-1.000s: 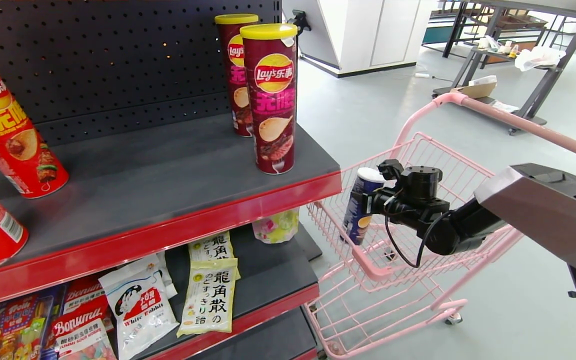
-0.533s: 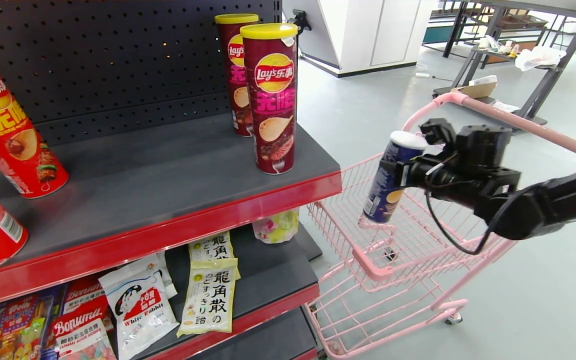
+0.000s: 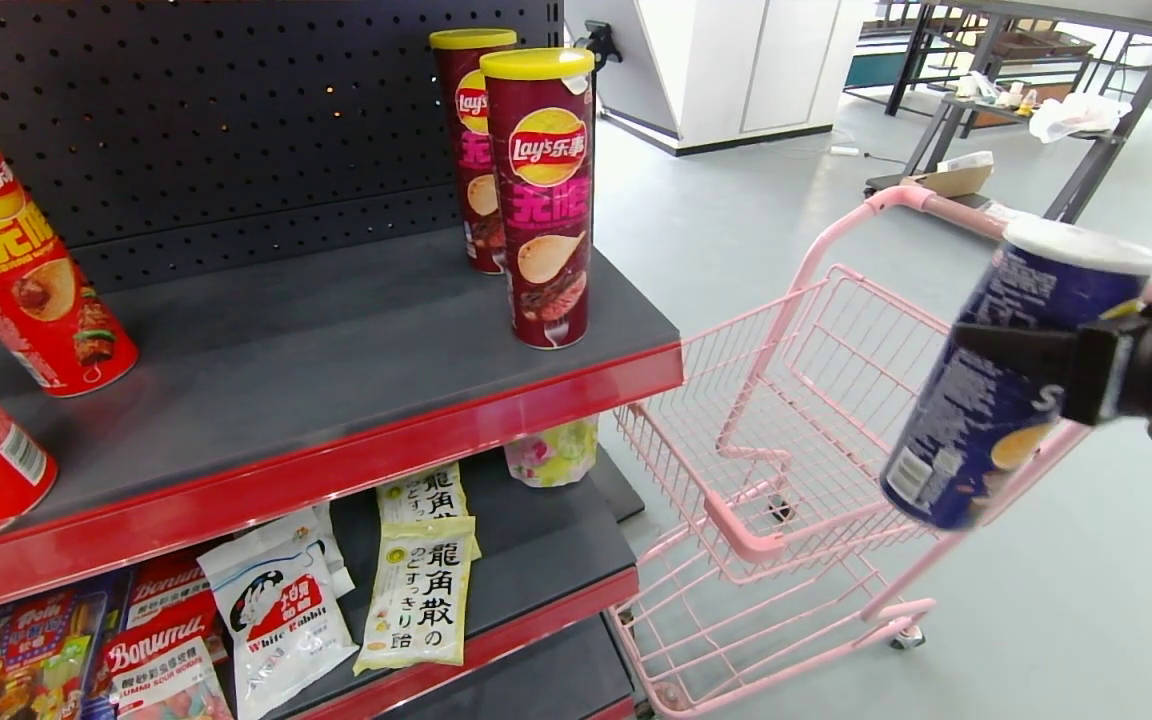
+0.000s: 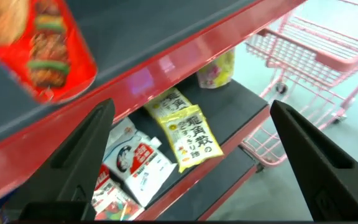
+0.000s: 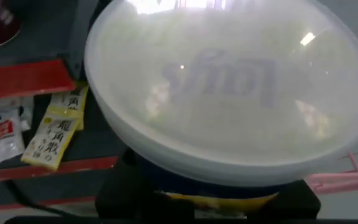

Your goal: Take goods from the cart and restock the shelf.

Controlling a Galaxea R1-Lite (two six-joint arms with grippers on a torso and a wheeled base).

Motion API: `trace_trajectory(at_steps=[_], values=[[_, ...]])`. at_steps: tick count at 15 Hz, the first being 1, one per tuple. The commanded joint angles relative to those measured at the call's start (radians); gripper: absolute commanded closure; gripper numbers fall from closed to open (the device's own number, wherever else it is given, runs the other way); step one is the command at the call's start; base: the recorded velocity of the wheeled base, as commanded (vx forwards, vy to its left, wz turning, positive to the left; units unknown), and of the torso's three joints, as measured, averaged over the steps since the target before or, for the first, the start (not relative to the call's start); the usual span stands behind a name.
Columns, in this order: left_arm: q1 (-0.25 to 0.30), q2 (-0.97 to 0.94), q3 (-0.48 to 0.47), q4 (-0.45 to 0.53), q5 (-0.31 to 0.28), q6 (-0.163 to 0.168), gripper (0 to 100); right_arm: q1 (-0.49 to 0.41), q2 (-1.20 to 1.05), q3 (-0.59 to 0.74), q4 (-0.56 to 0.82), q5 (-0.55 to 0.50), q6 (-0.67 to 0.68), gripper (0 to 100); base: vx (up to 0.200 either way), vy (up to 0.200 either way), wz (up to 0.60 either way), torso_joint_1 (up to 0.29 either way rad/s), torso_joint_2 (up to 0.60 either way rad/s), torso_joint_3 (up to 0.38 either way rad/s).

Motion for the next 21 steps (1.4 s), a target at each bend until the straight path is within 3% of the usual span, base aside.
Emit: trace_trajectory(at_steps=[1,3,5,12,21], values=[[-0.002,0.071,-0.021,-0.013,-0.024,0.012,0,0.177,-0.276,0.071,0.168,0.014,-0.002,100,0.0,0.0,0.0,0.0,0.0,0.0],[-0.002,0.071,-0.015,-0.013,-0.023,0.061,0,0.192,-0.264,0.074,0.166,0.002,-0.004,100,0.0,0.0,0.0,0.0,0.0,0.0],[-0.002,0.071,-0.016,-0.013,-0.021,0.063,0,0.192,-0.249,0.064,0.165,-0.001,-0.005,100,0.0,0.0,0.0,0.0,0.0,0.0],[0.0,0.062,-0.012,-0.01,-0.015,0.072,0,0.19,-0.259,0.114,0.175,-0.001,-0.007,100,-0.2,0.0,0.0,0.001,0.0,0.002],[0.0,0.059,-0.009,-0.012,-0.016,0.075,0,0.175,-0.256,0.137,0.168,-0.002,-0.024,100,0.0,0.0,0.0,0.0,0.0,0.0]])
